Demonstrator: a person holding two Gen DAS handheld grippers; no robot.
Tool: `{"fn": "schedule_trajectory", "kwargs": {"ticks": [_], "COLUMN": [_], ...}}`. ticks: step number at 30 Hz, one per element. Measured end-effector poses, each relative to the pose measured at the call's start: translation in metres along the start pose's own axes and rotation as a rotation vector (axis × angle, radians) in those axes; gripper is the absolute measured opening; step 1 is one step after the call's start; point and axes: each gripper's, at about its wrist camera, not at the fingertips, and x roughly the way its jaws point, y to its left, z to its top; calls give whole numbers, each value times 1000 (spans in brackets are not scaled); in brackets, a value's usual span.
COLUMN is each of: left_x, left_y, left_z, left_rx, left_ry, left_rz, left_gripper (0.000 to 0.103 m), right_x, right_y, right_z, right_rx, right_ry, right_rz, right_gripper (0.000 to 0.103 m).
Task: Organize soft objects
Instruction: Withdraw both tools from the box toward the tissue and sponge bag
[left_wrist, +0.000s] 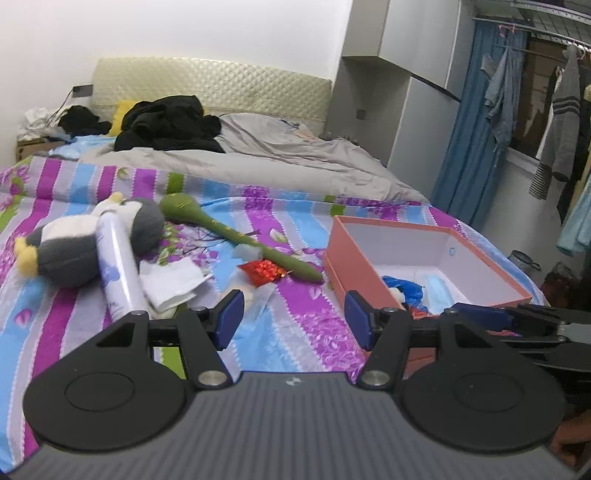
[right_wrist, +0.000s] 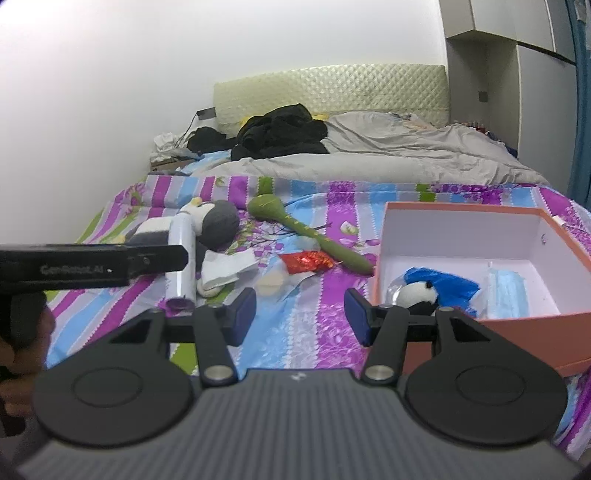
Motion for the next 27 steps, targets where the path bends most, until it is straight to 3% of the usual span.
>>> {"fn": "schedule_trajectory", "kwargs": {"ticks": [16,27], "left_x": [-17,13], "left_y": [31,53], "left_z": [-68,-77], "left_rx": [-73,-85], "left_ry": [58,115], "left_rz": [91,166], "left_gripper": [66,66], "right_x": [21,61], "right_y": [25,36], "right_z": [-61,-77], "right_rx": [4,-39], "right_ry": [44,49], "right_rz": [11,-2], "right_gripper": [55,55]}}
